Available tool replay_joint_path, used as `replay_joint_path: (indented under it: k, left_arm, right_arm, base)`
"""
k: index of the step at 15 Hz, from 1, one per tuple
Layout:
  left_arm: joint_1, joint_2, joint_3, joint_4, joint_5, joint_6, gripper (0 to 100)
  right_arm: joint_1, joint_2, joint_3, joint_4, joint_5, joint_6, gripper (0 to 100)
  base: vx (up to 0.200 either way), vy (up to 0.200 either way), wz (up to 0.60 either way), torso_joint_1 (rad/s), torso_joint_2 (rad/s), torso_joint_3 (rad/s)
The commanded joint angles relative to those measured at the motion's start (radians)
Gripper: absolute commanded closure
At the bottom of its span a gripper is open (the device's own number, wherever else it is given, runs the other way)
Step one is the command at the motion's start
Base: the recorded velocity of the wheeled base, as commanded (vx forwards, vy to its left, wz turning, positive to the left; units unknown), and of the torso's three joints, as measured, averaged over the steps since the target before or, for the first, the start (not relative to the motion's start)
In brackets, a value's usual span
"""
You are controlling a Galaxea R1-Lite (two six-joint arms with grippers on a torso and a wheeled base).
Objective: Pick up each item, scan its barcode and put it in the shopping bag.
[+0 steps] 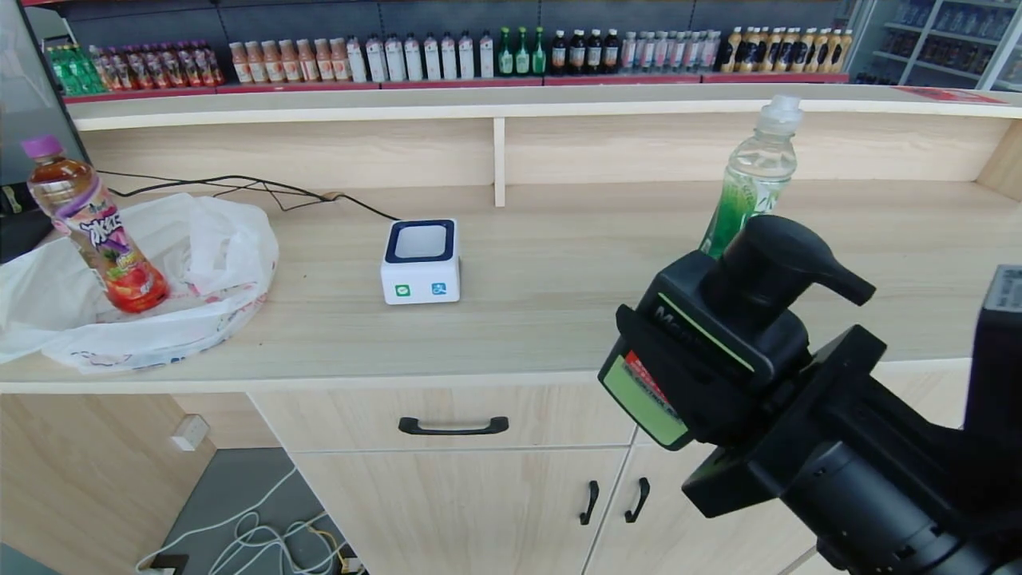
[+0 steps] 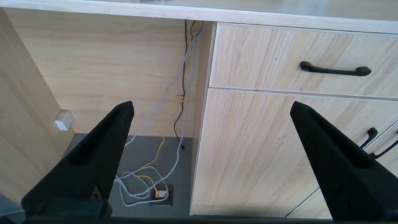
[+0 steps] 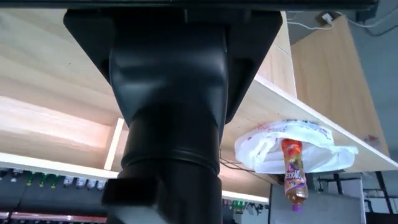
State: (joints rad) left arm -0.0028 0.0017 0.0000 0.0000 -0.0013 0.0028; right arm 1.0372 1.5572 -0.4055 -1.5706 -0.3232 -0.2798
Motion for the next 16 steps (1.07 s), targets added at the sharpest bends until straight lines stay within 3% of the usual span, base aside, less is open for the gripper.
replay_joint_path:
  k: [1, 5, 9, 16]
  left_arm:
    - [0.000, 0.000, 0.000, 0.000, 0.000, 0.000, 0]
    - [0.000, 0.000, 0.000, 0.000, 0.000, 0.000, 0]
    - [0.000, 0.000, 0.000, 0.000, 0.000, 0.000, 0]
    - [0.001, 0.000, 0.000, 0.002, 0.000, 0.000, 0]
  right_arm:
    - [-0.016, -0.003, -0.036, 0.000, 0.001, 0.050, 100]
    - [-0.144, 0.003, -0.099, 0.000, 0.058, 0.123, 100]
    - [-0.289, 0.032, -0.164, 0.116, 0.104, 0.272, 100]
    - [-0.485, 0.109, -0.253, 0.167, 0.158, 0.277, 100]
  base:
    - [0.000, 0.000, 0.00, 0.000, 0.00, 0.000]
    - [0.000, 0.000, 0.00, 0.000, 0.00, 0.000]
    - [0.000, 0.000, 0.00, 0.000, 0.00, 0.000]
    - [0.000, 0.000, 0.00, 0.000, 0.00, 0.000]
